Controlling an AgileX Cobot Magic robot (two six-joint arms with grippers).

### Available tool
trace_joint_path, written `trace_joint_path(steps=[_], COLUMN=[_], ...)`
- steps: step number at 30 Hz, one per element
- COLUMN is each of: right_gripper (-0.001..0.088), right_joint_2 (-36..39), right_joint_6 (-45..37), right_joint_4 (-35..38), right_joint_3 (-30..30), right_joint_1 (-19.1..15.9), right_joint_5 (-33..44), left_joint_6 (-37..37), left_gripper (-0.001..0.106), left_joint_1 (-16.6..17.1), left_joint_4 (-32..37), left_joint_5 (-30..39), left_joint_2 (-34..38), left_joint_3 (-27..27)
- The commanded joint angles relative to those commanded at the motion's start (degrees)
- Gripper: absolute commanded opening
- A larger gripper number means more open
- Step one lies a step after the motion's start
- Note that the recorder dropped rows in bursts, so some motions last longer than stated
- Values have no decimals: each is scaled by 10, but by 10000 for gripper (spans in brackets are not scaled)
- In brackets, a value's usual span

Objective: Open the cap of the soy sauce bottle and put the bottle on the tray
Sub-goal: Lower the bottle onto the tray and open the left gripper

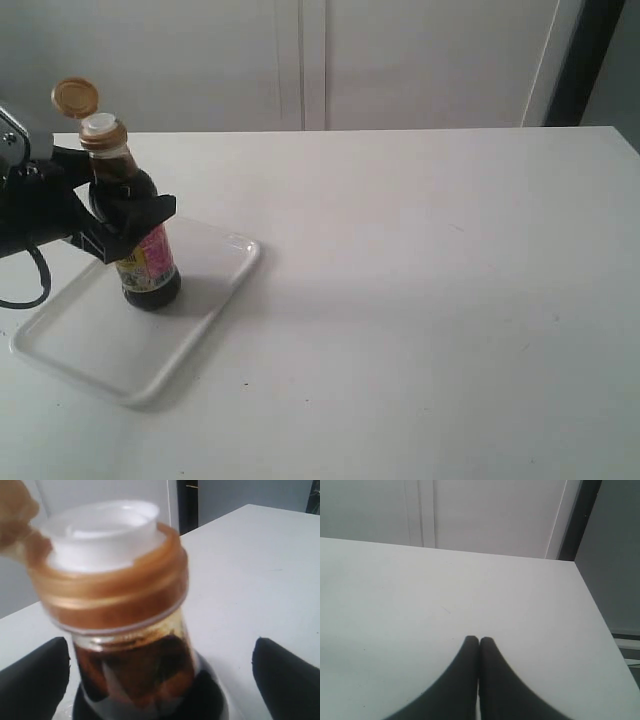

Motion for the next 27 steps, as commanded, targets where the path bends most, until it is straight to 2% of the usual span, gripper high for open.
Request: trace_joint_path(steps=[3,27], right_gripper=[0,0], right_joint_2=[0,0], right_joint_6=[0,0], right_joint_4=[0,0], right_joint_3=[0,0], right_joint_1=[0,0], right_joint_5=[0,-1], left_joint_6=[0,-5], left_gripper=[1056,1054], left_joint_1=[0,0], left_joint_4=[0,-4], left_joint_5=[7,4], left_joint_2=[0,-1], left_joint_3=[0,0])
